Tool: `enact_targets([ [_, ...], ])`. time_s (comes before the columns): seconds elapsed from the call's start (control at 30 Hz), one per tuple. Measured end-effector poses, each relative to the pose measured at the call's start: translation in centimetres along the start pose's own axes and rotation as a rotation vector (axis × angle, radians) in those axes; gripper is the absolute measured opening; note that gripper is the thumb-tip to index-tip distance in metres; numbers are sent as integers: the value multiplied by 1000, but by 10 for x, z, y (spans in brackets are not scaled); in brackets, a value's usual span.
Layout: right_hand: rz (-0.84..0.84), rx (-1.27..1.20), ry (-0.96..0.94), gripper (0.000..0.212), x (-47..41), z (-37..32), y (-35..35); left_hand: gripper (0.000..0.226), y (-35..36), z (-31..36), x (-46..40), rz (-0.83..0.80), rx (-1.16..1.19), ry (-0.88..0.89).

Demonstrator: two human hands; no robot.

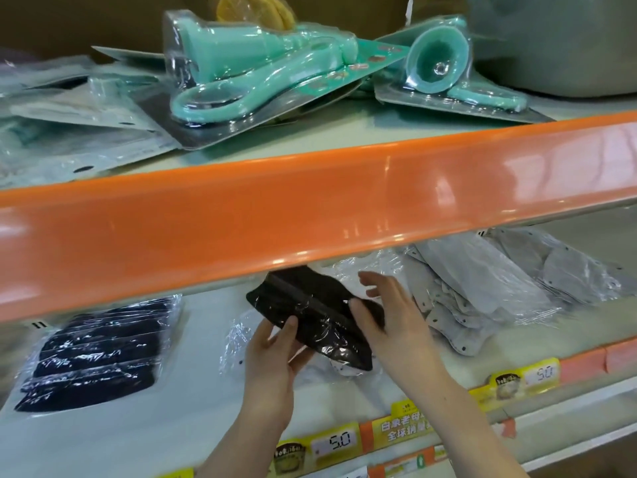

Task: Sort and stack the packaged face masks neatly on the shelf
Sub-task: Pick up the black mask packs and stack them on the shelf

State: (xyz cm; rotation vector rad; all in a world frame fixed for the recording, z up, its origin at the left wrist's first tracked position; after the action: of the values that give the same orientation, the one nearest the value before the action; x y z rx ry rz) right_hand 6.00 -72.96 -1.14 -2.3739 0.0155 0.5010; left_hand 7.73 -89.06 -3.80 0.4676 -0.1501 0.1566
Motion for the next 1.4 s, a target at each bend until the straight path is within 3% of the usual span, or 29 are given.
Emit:
enact_targets([
  [0.13,-305,174,172,52,5,17,34,22,-18,-3,7,52,220,-105],
  [0.2,-360,221,188,50,10,16,46,21,-29,-4,8,92,264,-122],
  [0.3,-285,404,-24,53,19,4,64,20,-45,0,10,140,327,-119],
  [0.47,-351,410,-230,58,29,-21,93,24,-66,13,14,153,403,-104],
  [0.57,-270,401,-225,43,29,-31,105,20,-77,22,18,93,378,-137],
  [0.63,-204,397,-234,40,30,-35,109,26,-82,27,25,-17,338,-326],
  [0.73,-217,438,-273,39,30,-37,113,37,-82,41,45,-285,43,-587],
  [0.8,-240,426,-262,39,27,-41,118,25,-82,51,53,-328,-105,-508],
  [0.87,-176,409,-267,27,25,-48,124,16,-86,60,54,-275,-257,-226],
  [0.97,-66,436,-325,24,22,-64,133,29,-110,71,45,-117,-854,325],
  [1.03,-7,451,-365,24,20,-75,140,35,-129,76,41,-84,-1191,544],
  [1.13,20,446,-416,26,16,-89,152,40,-160,81,28,-39,-1368,492],
  [1.23,56,422,-471,26,11,-105,168,30,-187,94,21,107,-1515,371],
  [1.3,78,402,-507,29,6,-117,181,23,-206,103,18,171,-1544,384],
  [1.4,52,416,-553,40,-3,-135,204,30,-240,111,7,238,-1577,485],
])
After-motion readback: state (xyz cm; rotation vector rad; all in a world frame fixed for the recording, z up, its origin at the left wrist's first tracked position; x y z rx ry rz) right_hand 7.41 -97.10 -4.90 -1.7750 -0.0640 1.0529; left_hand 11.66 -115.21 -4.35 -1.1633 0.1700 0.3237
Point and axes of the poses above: each hand's wrist, its own x-axis away from the middle knuckle, its own y-axis out of the palm, z = x × y, the point moved 2 cm from there along -x, towards the middle knuckle, and after that the axes turned 8 degrees about -z, right-handed, at the moved point
